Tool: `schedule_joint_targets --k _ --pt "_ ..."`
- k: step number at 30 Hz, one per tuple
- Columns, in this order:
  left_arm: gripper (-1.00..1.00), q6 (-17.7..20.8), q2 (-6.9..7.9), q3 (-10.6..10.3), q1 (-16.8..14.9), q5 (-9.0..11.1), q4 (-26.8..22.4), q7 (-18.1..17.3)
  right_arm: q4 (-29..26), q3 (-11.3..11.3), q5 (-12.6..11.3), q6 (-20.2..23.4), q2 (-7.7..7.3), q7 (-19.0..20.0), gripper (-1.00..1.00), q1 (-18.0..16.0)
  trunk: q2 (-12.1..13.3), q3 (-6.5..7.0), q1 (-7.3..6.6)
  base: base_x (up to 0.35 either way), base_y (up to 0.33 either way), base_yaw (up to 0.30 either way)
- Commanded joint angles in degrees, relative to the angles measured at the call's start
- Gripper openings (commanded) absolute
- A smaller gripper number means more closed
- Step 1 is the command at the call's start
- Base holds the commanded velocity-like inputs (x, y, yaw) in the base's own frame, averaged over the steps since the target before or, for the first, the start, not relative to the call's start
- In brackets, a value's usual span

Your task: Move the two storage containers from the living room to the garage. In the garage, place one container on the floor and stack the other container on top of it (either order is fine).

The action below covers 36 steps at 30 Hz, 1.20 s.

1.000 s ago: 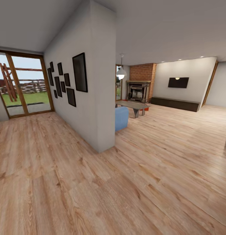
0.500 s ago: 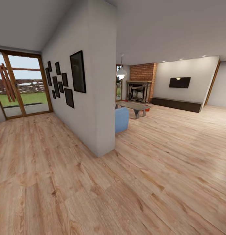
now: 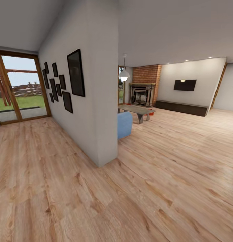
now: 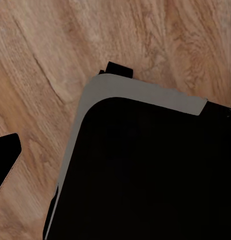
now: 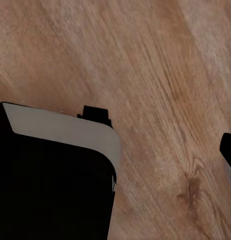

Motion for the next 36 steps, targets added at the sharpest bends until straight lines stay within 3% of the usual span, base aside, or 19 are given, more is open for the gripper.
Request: schedule_joint_targets --k 1,4,7,36 --pt "1.00 0.44 0.01 0.02 0.04 0.60 -0.22 0.07 0.19 0.34 -0.21 -0.29 0.04 -0.16 1.00 -0.07 -0.03 -0.05 0.03 0.331 0.000 -0.180" --pt "1.00 0.44 0.04 -0.03 0.04 0.64 -0.22 0.07 0.19 0.29 -2.04 -0.28 0.04 0.07 1.00 -0.06 -0.03 -0.05 0.03 0.331 0.000 -0.235" --pt "1.00 0.44 0.04 -0.04 0.04 0.63 -0.22 0.07 0.19 0.29 -2.38 -0.24 0.04 0.11 1.00 -0.06 -0.03 -0.05 0.03 0.331 0.000 -0.255" --pt "1.00 0.45 0.04 -0.03 0.04 0.62 -0.05 0.07 0.17 0.29 -2.43 -0.13 0.04 0.47 1.00 -0.08 -0.03 -0.03 0.03 0.332 0.000 -0.281"
